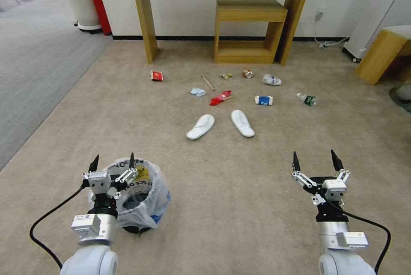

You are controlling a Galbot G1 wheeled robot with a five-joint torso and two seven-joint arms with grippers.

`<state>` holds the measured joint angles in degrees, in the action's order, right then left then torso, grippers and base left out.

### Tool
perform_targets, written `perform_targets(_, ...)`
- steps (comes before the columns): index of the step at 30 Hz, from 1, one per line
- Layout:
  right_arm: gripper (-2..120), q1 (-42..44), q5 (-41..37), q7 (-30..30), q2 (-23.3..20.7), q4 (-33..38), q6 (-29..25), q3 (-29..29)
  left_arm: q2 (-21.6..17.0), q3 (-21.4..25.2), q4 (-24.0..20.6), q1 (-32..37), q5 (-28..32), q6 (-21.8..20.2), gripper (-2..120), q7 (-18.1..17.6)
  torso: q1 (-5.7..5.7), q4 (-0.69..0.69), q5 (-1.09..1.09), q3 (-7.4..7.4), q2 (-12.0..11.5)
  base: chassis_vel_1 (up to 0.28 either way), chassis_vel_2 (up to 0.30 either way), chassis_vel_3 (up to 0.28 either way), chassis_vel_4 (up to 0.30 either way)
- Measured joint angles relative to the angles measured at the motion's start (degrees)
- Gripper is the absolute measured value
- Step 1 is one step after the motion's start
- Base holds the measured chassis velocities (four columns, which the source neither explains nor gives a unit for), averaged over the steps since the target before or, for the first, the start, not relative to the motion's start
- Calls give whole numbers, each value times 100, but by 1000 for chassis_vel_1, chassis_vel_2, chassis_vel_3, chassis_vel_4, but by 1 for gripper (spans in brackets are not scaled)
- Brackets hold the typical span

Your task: Pick up the trash bin and place the garbage on the floor into it.

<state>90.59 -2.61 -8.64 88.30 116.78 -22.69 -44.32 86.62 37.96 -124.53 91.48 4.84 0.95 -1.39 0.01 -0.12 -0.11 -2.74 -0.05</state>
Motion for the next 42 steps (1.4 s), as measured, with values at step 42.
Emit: perform_targets(42,100,-8,0,33,-1,-28,-94,-10,16,8,-63,18,-56,-6,100,2,0,0,-3,0,0,27,28,-29,-27)
